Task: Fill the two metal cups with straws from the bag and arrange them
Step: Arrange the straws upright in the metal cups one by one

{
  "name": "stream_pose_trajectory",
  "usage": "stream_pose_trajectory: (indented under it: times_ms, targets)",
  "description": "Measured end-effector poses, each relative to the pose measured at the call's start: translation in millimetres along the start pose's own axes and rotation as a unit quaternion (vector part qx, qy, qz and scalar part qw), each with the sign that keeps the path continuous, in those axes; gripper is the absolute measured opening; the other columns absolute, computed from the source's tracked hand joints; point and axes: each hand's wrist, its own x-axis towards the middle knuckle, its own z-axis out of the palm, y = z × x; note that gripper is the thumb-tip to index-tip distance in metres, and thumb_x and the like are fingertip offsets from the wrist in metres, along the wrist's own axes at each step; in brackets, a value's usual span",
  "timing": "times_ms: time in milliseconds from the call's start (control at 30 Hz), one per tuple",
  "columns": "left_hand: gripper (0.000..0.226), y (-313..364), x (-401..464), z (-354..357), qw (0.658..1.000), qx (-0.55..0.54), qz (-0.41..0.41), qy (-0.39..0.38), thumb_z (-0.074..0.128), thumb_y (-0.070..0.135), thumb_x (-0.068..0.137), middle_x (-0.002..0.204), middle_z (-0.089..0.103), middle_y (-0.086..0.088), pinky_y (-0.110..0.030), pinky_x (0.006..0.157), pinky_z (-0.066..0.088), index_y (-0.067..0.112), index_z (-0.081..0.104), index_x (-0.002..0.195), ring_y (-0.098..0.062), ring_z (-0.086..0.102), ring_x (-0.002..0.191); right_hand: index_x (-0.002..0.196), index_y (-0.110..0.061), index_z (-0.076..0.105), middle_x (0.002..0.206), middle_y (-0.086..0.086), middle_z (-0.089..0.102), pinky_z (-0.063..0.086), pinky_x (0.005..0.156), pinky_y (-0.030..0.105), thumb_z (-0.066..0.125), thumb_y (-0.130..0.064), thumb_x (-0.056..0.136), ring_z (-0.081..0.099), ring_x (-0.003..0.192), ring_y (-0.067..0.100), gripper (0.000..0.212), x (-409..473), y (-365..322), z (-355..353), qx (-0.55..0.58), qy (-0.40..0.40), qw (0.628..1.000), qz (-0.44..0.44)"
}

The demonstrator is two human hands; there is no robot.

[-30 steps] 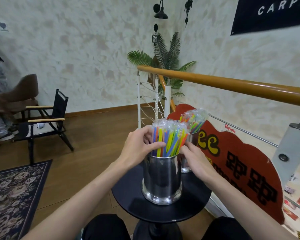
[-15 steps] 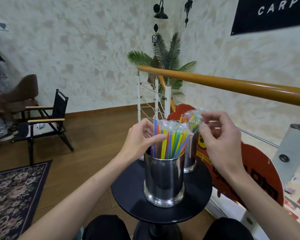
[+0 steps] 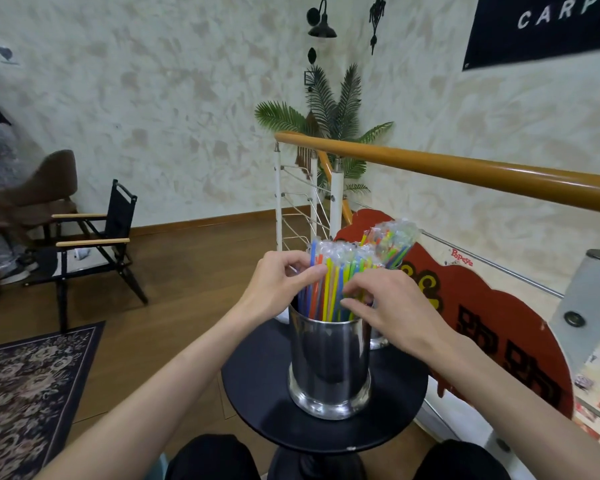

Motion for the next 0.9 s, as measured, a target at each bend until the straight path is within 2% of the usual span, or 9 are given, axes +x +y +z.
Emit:
stream_pose_trajectory:
  times_ms: [67, 133, 200, 267, 367, 500, 633, 767, 900]
  targets:
    - [0.017, 0.4, -2.2, 0.0, 1.0, -0.006, 0.001, -0.004, 0.071, 0.03, 0.093, 0.074, 0.072, 0.004, -0.022, 0.064, 0.049, 0.018, 0.076, 0.082, -0.007, 0.061, 0.067, 0.099, -0.02, 0.072, 0.091, -0.007, 0.065, 0.051, 0.075, 0.032, 0.07, -0.03, 0.094, 0.057, 0.083, 0.011, 0.012, 1.8, -3.1, 5.5, -0.03, 0.028, 0.999, -0.03]
    - [0.018, 2.1, -3.5, -0.7, 1.0, -0.017, 0.0, 0.001, 0.071, 0.029, 0.093, 0.071, 0.07, 0.001, -0.022, 0.064, 0.048, 0.016, 0.075, 0.081, -0.007, 0.059, 0.065, 0.091, -0.017, 0.071, 0.083, -0.006, 0.064, 0.05, 0.066, 0.031, 0.076, -0.025, 0.091, 0.056, 0.073, 0.011, 0.01, 3.1, -11.0, 10.2, -0.019, 0.071, 0.996, -0.053]
    - [0.021, 6.0, -3.5, -2.5, 0.999, -0.03, 0.004, 0.011, 0.071, 0.029, 0.094, 0.073, 0.072, -0.006, -0.027, 0.065, 0.049, 0.013, 0.075, 0.081, -0.015, 0.061, 0.065, 0.087, -0.017, 0.067, 0.077, -0.009, 0.062, 0.046, 0.062, 0.026, 0.08, -0.026, 0.087, 0.045, 0.062, 0.0, 0.015, 5.2, -18.9, 13.5, 0.018, 0.097, 0.994, -0.045]
    - [0.022, 12.1, -2.1, -4.7, 0.999, -0.039, 0.013, 0.019, 0.07, 0.027, 0.094, 0.078, 0.073, -0.013, -0.039, 0.071, 0.053, 0.009, 0.075, 0.083, -0.028, 0.066, 0.07, 0.087, -0.02, 0.06, 0.077, -0.012, 0.062, 0.043, 0.062, 0.024, 0.079, -0.031, 0.088, 0.044, 0.059, -0.003, 0.021, 8.5, -25.0, 15.3, 0.06, 0.091, 0.994, -0.013]
    - [0.02, 23.3, -0.6, -7.0, 0.998, -0.053, 0.023, 0.025, 0.071, 0.023, 0.093, 0.079, 0.073, -0.016, -0.044, 0.076, 0.054, 0.006, 0.076, 0.085, -0.023, 0.066, 0.071, 0.086, -0.025, 0.052, 0.077, -0.012, 0.061, 0.045, 0.063, 0.025, 0.077, -0.033, 0.089, 0.051, 0.062, 0.001, 0.026, 13.6, -30.2, 18.8, 0.099, 0.08, 0.991, 0.029]
    - [0.018, 27.9, -1.3, -5.4, 0.998, -0.054, 0.024, 0.028, 0.072, 0.022, 0.092, 0.079, 0.072, -0.015, -0.04, 0.075, 0.054, 0.006, 0.075, 0.085, -0.018, 0.065, 0.07, 0.083, -0.029, 0.049, 0.076, -0.011, 0.06, 0.043, 0.06, 0.016, 0.076, -0.022, 0.09, 0.057, 0.062, 0.004, 0.029, 18.8, -34.0, 20.6, 0.154, 0.075, 0.983, 0.07]
    - [0.018, 22.6, -2.5, -1.7, 0.996, -0.075, 0.001, 0.044, 0.078, 0.022, 0.086, 0.083, 0.075, -0.012, -0.035, 0.078, 0.058, 0.009, 0.073, 0.097, -0.028, 0.072, 0.078, 0.081, -0.032, 0.049, 0.078, -0.007, 0.065, 0.049, 0.062, 0.018, 0.081, -0.018, 0.085, 0.061, 0.069, 0.007, 0.036, 16.7, -35.4, 22.4, 0.207, 0.08, 0.971, 0.089]
    - [0.018, 19.9, -4.9, -2.0, 0.995, -0.073, -0.016, 0.06, 0.08, 0.018, 0.083, 0.081, 0.077, -0.007, -0.024, 0.073, 0.057, 0.009, 0.072, 0.096, -0.016, 0.074, 0.076, 0.089, -0.021, 0.062, 0.079, -0.008, 0.069, 0.053, 0.068, 0.021, 0.084, -0.023, 0.082, 0.064, 0.072, 0.007, 0.024, 16.8, -33.2, 25.9, 0.233, 0.074, 0.965, 0.098]
    - [0.015, 19.4, -9.6, -5.2, 0.996, -0.07, -0.027, 0.042, 0.075, 0.012, 0.089, 0.085, 0.078, -0.003, -0.015, 0.068, 0.052, 0.009, 0.075, 0.105, -0.012, 0.075, 0.08, 0.095, -0.022, 0.067, 0.085, -0.018, 0.066, 0.048, 0.07, 0.016, 0.075, -0.024, 0.09, 0.063, 0.077, 0.002, 0.01, 17.3, -34.0, 27.7, 0.196, 0.055, 0.976, 0.074]
